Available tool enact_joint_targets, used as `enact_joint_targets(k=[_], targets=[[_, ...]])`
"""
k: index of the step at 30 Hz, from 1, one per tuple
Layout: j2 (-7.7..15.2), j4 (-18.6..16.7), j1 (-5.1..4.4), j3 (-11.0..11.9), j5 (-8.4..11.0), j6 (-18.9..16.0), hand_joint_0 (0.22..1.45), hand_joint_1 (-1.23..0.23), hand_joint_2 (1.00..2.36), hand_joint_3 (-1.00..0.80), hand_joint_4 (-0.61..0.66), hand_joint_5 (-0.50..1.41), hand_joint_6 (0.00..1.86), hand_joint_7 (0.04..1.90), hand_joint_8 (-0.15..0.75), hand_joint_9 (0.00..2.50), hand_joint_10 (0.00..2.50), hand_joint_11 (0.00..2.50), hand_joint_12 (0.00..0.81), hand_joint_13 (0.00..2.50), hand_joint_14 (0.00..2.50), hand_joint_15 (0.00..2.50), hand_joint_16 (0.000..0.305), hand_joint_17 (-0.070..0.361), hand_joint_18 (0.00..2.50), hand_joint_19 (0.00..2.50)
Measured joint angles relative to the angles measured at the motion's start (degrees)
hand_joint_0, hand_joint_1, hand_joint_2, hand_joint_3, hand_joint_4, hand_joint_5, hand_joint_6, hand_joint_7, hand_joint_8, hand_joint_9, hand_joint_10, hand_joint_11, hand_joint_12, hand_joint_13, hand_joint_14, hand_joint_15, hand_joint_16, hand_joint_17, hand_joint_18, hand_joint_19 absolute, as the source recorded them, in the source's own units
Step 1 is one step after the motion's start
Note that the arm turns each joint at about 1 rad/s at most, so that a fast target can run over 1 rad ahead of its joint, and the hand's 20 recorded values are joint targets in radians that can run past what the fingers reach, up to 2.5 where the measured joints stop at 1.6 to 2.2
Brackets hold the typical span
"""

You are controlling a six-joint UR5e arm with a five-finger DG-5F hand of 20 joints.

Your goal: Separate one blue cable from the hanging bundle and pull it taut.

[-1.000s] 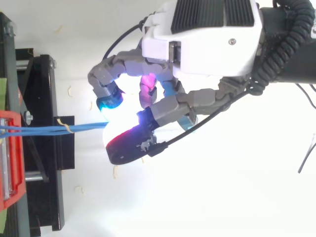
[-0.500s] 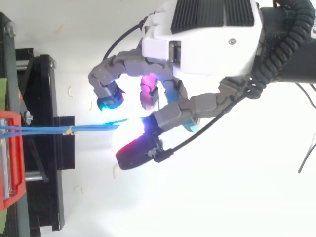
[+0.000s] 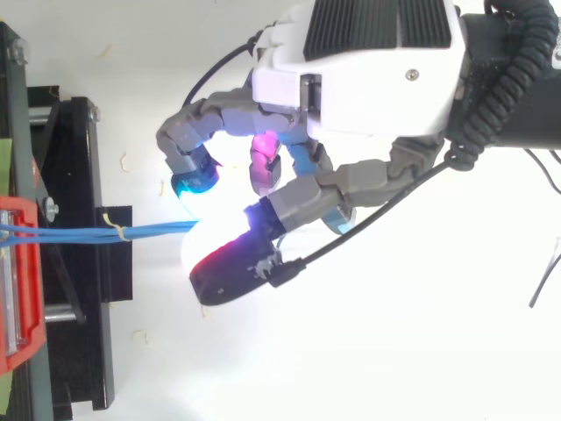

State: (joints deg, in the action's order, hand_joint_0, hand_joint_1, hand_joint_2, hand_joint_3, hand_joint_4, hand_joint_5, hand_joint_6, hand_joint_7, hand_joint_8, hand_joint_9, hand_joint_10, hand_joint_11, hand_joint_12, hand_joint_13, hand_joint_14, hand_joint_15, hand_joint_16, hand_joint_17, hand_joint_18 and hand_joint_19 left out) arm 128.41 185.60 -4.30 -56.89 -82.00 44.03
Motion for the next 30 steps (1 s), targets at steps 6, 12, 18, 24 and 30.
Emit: enact_joint_targets(k=[6, 12, 18, 24, 30], targets=[[0.0, -0.06, 0.0, -0.05, -0.01, 0.0, 0.67, -0.49, 1.0, -0.48, 0.04, 0.14, 0.5, 1.36, 0.065, 1.92, 0.01, 0.3, 0.212, 1.19, 0.01, 0.4, 0.045, 0.1, 0.64, 0.53], [0.0, 0.0, 0.0, -0.05, -0.01, 0.0, 0.7, -0.68, 1.01, -0.31, 0.01, 0.14, 0.5, 1.35, 0.075, 1.92, 0.01, 0.31, 0.216, 1.18, 0.01, 0.4, 0.044, 0.099, 0.64, 0.52], [0.0, -0.08, 0.01, -0.06, 0.04, 0.0, 0.68, -0.8, 1.01, -0.3, 0.02, 0.14, 0.5, 1.36, 0.078, 1.9, 0.01, 0.3, 0.219, 1.16, 0.01, 0.4, 0.045, 0.101, 0.64, 0.52], [0.0, -0.01, 0.0, -0.06, -0.04, 0.0, 0.68, -0.86, 1.01, -0.33, 0.04, 0.14, 0.5, 1.37, 0.084, 1.88, 0.01, 0.3, 0.22, 1.15, 0.02, 0.39, 0.045, 0.101, 0.63, 0.52], [0.0, -0.01, 0.0, -0.05, -0.03, 0.0, 0.67, -0.93, 1.01, -0.37, 0.05, 0.13, 0.5, 1.38, 0.097, 1.86, 0.01, 0.32, 0.219, 1.14, 0.02, 0.4, 0.045, 0.1, 0.63, 0.52]])
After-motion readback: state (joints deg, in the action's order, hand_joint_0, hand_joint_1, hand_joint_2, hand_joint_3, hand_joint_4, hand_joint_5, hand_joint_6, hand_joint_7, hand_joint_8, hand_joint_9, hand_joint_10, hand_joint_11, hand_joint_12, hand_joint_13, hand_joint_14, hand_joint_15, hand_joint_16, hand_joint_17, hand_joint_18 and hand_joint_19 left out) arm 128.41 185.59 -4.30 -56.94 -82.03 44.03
